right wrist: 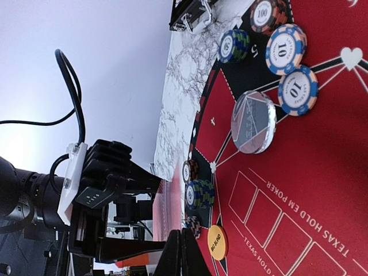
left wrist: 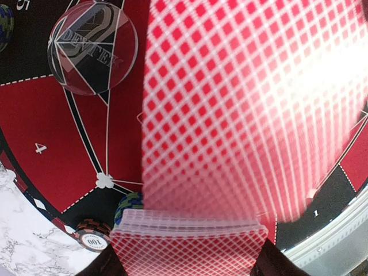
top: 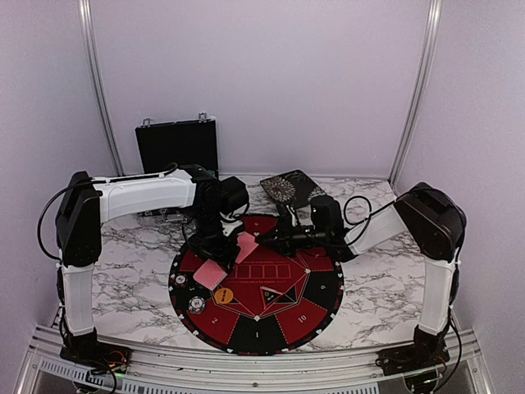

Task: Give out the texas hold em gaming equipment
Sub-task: Distribute the poker card in the small blind area.

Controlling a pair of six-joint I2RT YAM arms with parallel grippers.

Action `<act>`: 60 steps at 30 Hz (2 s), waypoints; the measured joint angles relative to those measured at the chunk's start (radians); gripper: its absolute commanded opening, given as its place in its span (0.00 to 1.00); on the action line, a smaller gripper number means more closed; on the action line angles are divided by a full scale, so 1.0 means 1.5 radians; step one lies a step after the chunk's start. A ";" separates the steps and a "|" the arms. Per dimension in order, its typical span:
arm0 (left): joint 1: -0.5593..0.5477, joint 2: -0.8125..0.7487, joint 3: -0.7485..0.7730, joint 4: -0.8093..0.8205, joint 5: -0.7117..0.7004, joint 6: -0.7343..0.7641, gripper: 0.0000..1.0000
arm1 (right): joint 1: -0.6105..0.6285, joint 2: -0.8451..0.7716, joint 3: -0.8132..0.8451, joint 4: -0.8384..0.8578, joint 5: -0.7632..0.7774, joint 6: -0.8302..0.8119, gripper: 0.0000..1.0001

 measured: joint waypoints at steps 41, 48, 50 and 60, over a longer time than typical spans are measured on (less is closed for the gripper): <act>0.000 0.030 0.011 -0.002 0.005 0.000 0.41 | -0.320 -0.181 -0.338 -0.020 -0.015 -0.103 0.21; 0.000 0.032 0.014 -0.003 0.006 0.000 0.41 | -0.321 -0.209 -0.329 -0.127 0.025 -0.171 0.55; 0.000 0.032 0.017 -0.004 0.006 0.000 0.41 | -0.321 -0.231 -0.329 -0.154 0.035 -0.186 0.60; 0.000 0.033 0.023 -0.004 0.013 0.000 0.41 | -0.291 -0.333 -0.333 -0.192 0.032 -0.190 0.66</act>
